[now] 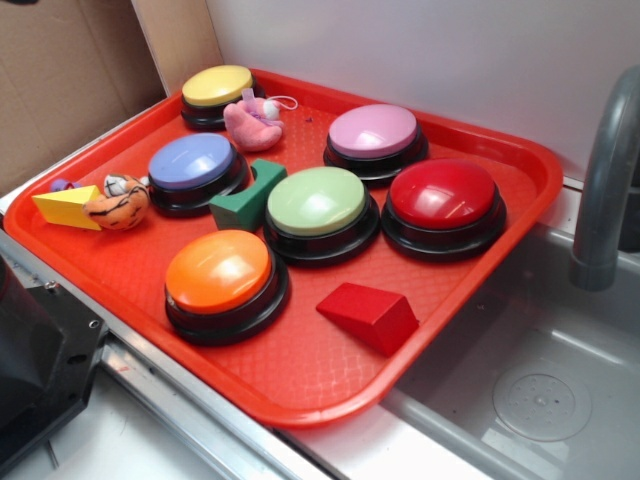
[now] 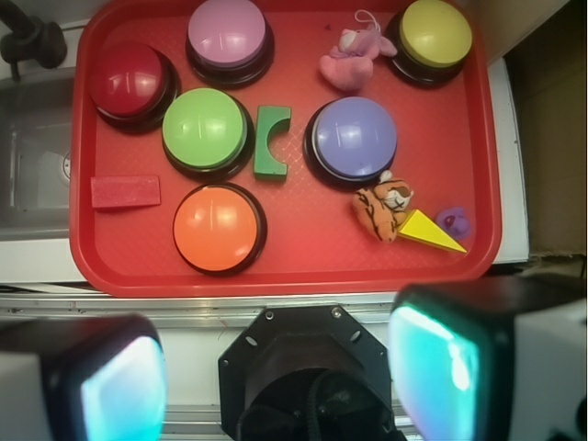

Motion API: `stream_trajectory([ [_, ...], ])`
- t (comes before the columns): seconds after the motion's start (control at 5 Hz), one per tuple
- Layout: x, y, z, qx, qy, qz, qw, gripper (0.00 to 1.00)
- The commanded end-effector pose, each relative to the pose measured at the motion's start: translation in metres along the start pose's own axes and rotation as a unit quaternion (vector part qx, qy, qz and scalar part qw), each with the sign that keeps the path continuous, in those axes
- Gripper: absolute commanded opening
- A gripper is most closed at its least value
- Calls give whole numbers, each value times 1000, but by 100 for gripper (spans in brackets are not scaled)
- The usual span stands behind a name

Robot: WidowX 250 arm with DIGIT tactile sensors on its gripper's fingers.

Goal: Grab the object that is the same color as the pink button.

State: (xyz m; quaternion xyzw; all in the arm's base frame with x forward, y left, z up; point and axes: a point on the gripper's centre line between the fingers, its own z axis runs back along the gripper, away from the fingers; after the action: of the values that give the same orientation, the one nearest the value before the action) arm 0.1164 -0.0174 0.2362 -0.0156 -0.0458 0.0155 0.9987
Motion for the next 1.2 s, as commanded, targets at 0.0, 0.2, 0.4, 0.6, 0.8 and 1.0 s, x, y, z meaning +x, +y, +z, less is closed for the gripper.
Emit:
stream_trajectory([
  [0.0, 0, 0, 0, 0, 0, 0, 1000, 100],
  [0.2, 23, 17, -12, -13, -23, 3, 1000, 100],
  [0.4, 43, 35, -28, -5, -18, 30, 999, 100],
  [0.6, 71, 57, -45, 29, -27, 80, 996, 100],
  [0.8, 97, 75, -62, 37, -53, 117, 991, 100],
  [1.0, 120, 91, -84, 31, -67, 153, 986, 100],
])
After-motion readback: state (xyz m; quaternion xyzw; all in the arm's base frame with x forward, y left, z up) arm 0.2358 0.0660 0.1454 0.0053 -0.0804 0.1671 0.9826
